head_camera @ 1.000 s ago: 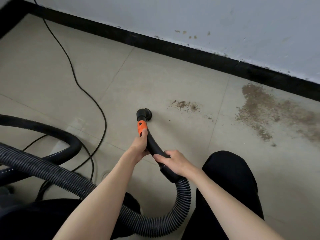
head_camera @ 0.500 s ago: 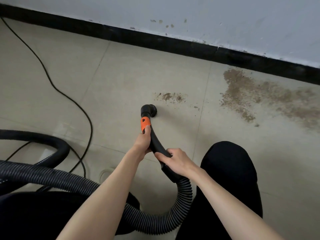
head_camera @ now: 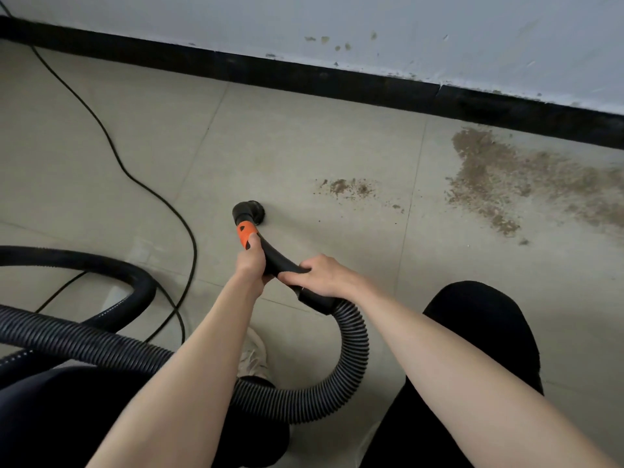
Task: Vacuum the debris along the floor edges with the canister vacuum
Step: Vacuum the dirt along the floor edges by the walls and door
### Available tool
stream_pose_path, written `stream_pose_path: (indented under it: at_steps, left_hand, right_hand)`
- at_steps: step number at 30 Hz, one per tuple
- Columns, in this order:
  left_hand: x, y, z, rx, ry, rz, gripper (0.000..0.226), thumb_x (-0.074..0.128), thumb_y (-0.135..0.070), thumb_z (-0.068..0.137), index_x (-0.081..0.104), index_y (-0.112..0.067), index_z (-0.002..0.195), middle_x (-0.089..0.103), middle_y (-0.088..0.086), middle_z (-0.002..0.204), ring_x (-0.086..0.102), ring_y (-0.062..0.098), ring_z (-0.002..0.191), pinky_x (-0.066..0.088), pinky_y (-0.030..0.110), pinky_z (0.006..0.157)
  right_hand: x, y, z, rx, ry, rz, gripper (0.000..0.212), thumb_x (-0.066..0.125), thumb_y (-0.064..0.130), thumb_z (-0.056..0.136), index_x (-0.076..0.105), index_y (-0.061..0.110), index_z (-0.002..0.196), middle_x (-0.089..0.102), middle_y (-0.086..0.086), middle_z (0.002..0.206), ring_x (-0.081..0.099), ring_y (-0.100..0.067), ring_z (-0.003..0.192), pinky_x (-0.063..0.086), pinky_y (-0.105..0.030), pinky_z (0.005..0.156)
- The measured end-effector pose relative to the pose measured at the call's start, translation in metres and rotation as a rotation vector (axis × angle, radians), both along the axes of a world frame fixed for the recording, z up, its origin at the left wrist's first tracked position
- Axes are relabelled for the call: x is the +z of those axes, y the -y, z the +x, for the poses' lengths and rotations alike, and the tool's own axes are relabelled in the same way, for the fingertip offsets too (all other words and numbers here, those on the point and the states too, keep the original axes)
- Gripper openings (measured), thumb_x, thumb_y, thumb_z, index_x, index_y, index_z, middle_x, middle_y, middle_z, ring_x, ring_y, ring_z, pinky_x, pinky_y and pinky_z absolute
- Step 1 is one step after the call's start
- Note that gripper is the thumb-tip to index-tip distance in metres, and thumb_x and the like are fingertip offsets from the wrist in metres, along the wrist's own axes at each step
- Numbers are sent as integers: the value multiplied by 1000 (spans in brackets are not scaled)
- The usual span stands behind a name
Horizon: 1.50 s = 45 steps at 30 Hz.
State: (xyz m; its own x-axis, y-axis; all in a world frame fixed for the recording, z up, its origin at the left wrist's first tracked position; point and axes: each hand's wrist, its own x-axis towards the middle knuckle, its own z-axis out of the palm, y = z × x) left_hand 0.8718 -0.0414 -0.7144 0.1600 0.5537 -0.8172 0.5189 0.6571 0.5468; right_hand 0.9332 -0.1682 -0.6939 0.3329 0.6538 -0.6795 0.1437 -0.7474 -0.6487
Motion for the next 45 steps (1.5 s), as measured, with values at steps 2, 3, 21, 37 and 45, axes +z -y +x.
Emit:
stream_pose_path:
  at_steps: [2,3,21,37,45]
  left_hand:
    - [-1,-11,4,0,14,6,57,38,-42,100,34,-2,140,48,15,133,51,31,120,49,39,82]
    - [-1,-15,6,-9,20,7,56,38,-42,100,34,-1,140,48,15,133,51,32,120,49,39,82]
    - [-4,72,29,-397,0,-45,55,37,-44,99,45,3,127,51,11,100,57,31,101,49,34,75]
    - [-13,32,69,-307,12,-83,58,31,-48,100,37,-4,137,52,11,119,54,30,111,48,38,81]
    - [-20,30,87,-443,-6,-24,57,29,-46,101,39,-2,134,52,12,111,54,30,104,50,39,85]
  right_hand:
    - [-4,-10,6,11,17,12,50,59,60,86,56,13,71,67,-12,87,63,-27,82,44,-32,68]
    - [-6,-14,8,11,25,16,51,59,60,86,56,13,70,67,-11,87,64,-27,83,45,-32,69]
    - [4,88,-25,-409,-55,16,38,61,53,86,60,19,70,73,-6,81,69,-21,75,53,-34,73]
    - [-1,42,27,-244,80,-64,45,59,63,82,66,19,76,73,0,84,68,-19,81,55,-40,82]
    - [-12,43,28,-369,67,-31,43,60,59,84,63,19,71,72,1,77,68,-18,75,53,-37,77]
